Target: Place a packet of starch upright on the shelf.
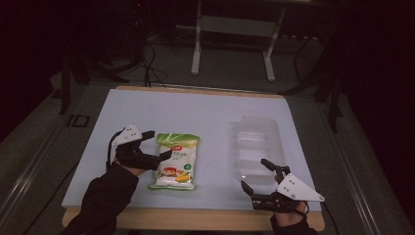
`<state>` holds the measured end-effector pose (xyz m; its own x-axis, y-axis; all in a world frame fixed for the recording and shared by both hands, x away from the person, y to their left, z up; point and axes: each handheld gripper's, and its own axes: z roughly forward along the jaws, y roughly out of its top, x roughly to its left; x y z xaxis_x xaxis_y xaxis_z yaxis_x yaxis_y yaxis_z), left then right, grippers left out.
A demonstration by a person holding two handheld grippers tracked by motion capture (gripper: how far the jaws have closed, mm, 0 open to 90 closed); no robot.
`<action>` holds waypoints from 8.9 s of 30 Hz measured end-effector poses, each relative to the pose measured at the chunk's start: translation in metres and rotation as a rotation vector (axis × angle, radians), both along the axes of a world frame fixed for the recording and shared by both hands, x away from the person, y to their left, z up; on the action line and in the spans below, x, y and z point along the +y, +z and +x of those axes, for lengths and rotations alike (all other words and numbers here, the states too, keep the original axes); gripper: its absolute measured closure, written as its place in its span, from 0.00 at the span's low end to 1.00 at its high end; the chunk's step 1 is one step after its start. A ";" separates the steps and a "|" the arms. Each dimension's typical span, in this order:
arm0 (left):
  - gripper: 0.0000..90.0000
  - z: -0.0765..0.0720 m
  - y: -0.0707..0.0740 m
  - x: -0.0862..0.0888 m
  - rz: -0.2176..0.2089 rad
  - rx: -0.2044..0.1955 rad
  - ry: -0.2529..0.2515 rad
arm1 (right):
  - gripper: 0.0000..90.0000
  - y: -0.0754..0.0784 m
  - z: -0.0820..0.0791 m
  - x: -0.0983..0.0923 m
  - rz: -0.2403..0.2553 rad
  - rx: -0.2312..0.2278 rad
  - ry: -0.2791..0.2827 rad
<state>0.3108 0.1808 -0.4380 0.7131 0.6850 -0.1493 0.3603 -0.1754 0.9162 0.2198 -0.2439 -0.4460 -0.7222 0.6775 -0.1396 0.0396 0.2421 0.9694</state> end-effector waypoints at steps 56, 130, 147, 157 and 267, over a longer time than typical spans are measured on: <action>0.79 0.071 -0.088 -0.033 0.406 0.286 0.061 | 0.12 -0.009 0.006 0.007 -0.044 0.051 0.058; 0.90 -0.039 0.048 -0.054 0.109 -0.074 -0.127 | 0.15 0.025 0.024 -0.006 0.101 0.139 0.090; 0.90 -0.044 0.075 -0.087 0.065 -0.166 -0.177 | 0.25 0.036 0.065 0.023 0.107 0.244 0.210; 0.90 -0.047 0.085 -0.099 0.012 -0.211 -0.186 | 0.55 0.044 0.068 0.037 0.070 0.277 0.273; 0.02 -0.055 -0.065 -0.007 -0.089 -0.051 -0.094 | 0.86 0.009 0.222 -0.091 0.053 0.521 -0.071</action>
